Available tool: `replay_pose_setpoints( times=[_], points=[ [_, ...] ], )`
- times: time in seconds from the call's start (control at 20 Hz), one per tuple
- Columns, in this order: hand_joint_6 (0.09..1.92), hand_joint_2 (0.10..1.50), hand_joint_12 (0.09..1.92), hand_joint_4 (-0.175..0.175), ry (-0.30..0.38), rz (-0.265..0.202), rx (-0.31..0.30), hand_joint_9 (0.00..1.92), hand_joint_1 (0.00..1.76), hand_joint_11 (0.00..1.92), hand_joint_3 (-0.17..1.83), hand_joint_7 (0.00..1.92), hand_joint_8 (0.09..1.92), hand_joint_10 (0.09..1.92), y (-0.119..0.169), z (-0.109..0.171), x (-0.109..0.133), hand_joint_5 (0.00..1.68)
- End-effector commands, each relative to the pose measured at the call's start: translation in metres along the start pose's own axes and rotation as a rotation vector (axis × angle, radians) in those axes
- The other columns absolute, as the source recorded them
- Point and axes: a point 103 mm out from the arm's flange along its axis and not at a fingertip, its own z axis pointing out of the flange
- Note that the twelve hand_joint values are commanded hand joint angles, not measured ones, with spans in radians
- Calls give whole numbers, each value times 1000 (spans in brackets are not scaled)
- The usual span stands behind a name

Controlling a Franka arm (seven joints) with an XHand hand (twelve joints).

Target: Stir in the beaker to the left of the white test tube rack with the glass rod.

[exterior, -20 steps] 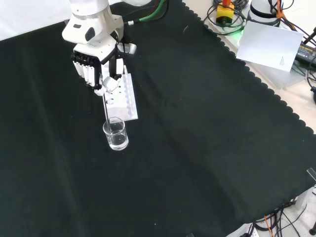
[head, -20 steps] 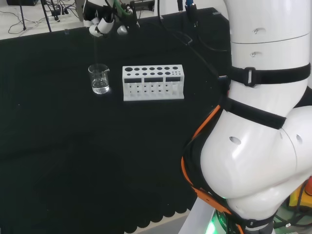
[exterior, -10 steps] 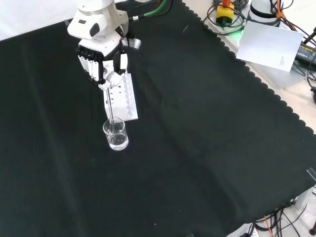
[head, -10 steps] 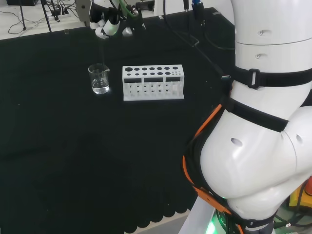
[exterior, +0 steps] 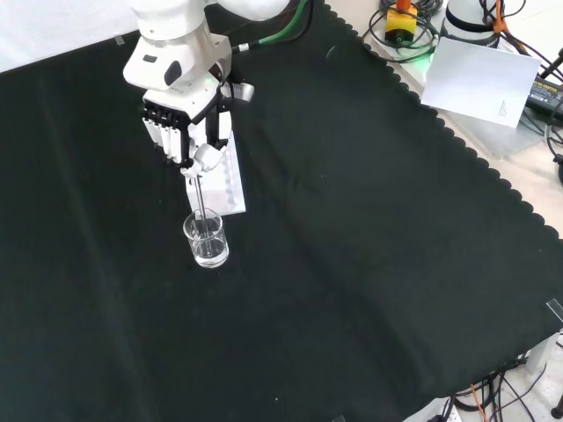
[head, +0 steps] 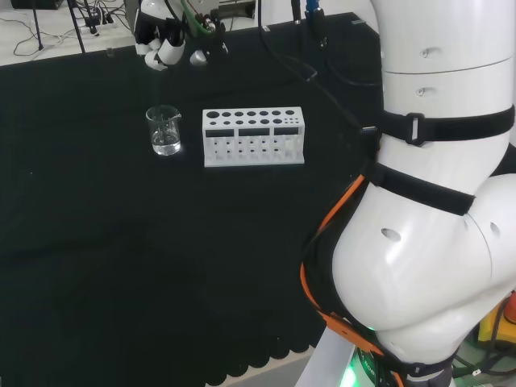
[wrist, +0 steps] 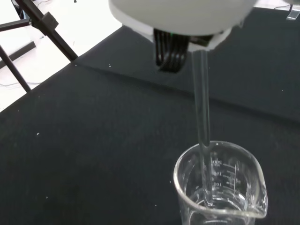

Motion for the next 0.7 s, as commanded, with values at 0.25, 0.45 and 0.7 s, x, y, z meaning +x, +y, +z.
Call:
replay_pose_setpoints(
  times=[0.25, 0.45, 0.7],
  points=[
    [587, 609, 964, -175, -7, 38, -5, 1700, 1326, 1590, 773, 1316, 915, 600, -14, -7, -25, 1200],
    [586, 609, 964, -175, -8, 56, -13, 1700, 1326, 1591, 773, 1315, 915, 599, -27, -12, -29, 1201],
    [584, 609, 963, -175, -21, 44, 0, 1701, 1327, 1591, 772, 1315, 915, 599, -34, -12, -18, 1202]
  ],
)
